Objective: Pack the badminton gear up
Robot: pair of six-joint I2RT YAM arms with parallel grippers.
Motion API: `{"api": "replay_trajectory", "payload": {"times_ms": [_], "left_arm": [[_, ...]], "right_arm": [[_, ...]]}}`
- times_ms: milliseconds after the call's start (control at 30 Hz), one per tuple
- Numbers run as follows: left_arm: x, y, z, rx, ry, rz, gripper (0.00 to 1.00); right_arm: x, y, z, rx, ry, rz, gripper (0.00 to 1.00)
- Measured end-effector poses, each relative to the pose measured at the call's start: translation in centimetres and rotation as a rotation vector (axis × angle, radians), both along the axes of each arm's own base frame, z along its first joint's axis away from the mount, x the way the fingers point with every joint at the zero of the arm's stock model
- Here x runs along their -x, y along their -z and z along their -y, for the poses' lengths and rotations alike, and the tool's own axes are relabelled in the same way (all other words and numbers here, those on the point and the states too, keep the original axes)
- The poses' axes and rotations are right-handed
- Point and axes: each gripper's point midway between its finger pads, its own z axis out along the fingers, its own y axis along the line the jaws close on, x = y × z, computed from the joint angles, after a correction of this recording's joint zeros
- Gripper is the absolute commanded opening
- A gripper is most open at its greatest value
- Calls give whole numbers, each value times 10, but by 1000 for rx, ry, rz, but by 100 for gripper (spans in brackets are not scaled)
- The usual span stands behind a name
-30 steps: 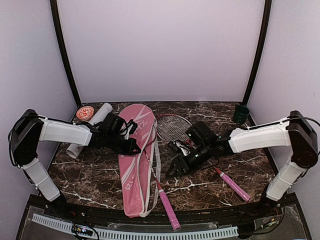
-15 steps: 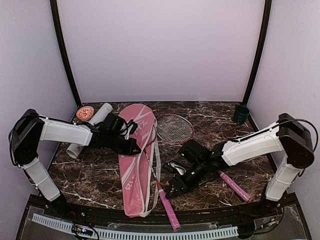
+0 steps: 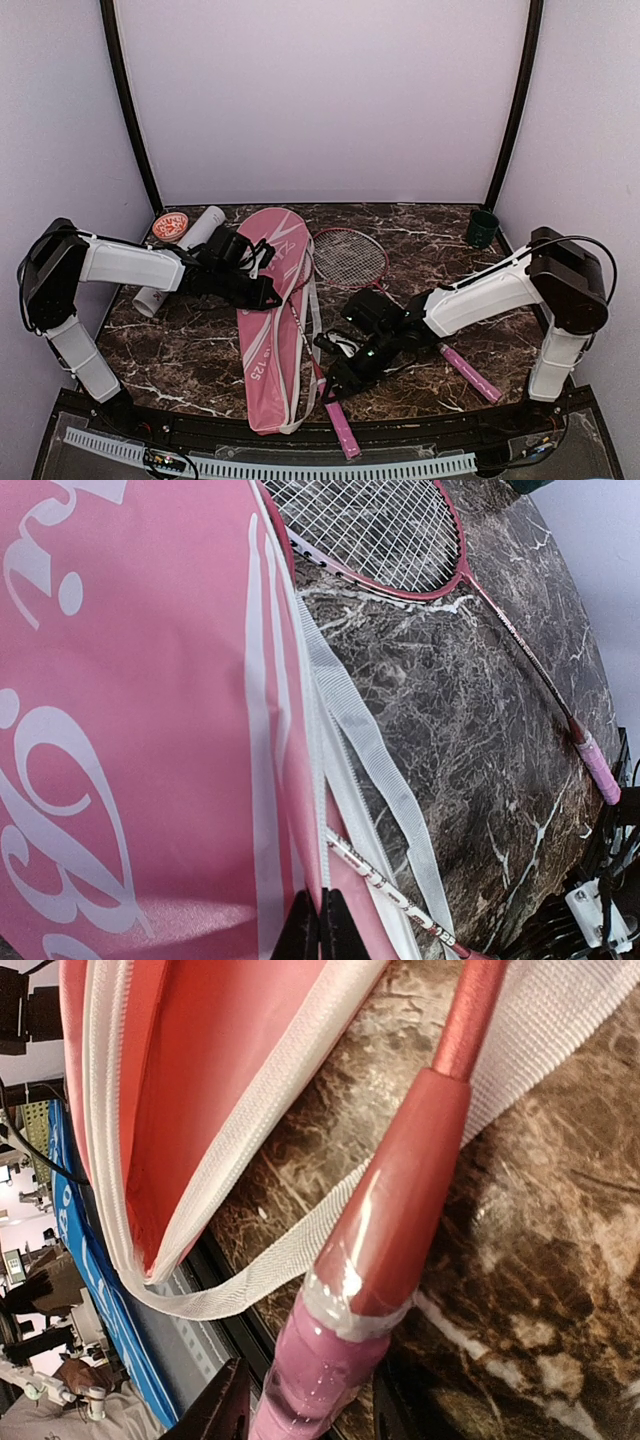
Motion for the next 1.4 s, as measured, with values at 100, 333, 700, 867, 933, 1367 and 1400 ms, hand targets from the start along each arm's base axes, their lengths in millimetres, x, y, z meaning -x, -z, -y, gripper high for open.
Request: {"api": "replay_trajectory", "payload": {"times_ms": [100,333,700,867,933,1367,1400], "left_arm": [[0,0,0,0,0,0,0],[-1,0,0,1,-2,4,0],[-2,-2,1,7,-1,7,0],[0,-2,3,20,17,2,0],[2,-2,5,28,29,-2,0],[11,0,27,45,127,-7,0],[11,0,28,46,129,-8,0]], "right_arm": [[-3,1,-5,3,6,3,31],[-4,2,-7,20,49,-37,4],[-17,-10,-19,-8,76,-9,0],[-29,-16,-23,-26,99,2,0],[-34,-17,-24,-30,108,4,0],[-72,-17,-45,-93,203,47,0],[-73,-17,-47,-99,210,47,0]]}}
